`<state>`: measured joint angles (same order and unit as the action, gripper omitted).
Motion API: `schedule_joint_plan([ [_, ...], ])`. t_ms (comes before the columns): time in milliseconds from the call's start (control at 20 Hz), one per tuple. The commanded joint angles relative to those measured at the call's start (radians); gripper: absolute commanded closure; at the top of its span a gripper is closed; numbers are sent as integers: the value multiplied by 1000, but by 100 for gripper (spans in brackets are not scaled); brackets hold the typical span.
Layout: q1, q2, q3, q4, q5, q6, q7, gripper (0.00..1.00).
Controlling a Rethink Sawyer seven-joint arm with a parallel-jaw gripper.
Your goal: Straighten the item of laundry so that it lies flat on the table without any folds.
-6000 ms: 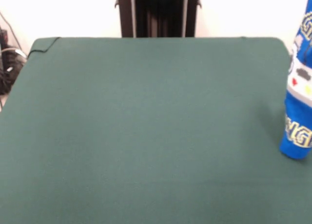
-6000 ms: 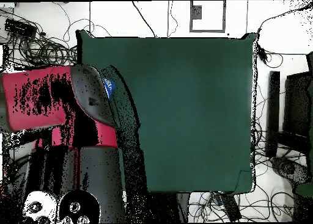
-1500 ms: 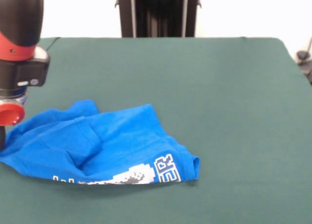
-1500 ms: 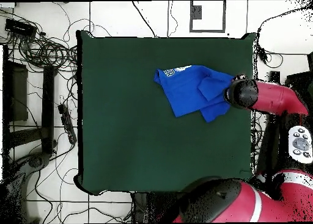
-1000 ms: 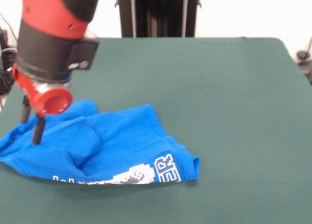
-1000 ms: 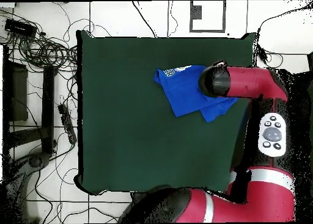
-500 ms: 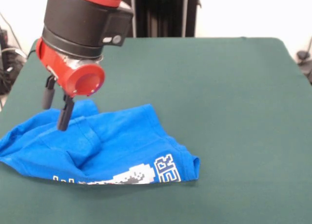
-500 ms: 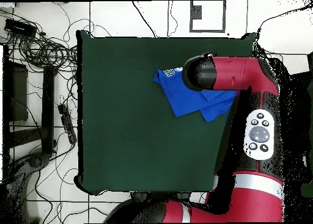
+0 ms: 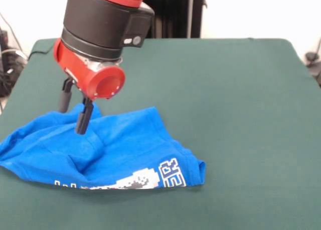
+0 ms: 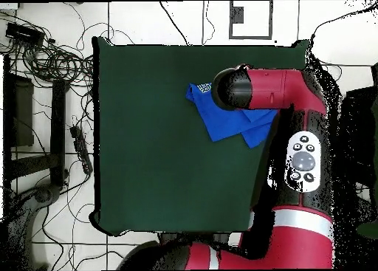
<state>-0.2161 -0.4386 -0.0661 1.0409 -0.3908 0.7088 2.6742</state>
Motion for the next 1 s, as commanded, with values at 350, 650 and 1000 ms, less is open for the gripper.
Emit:
schedule_joint_plan([
  [350, 86, 134, -44, 175, 72, -20, 229, 0],
  [650, 100, 162, -75, 176, 82, -53, 232, 0],
  [1000, 113, 183, -124, 164, 78, -82, 235, 0],
])
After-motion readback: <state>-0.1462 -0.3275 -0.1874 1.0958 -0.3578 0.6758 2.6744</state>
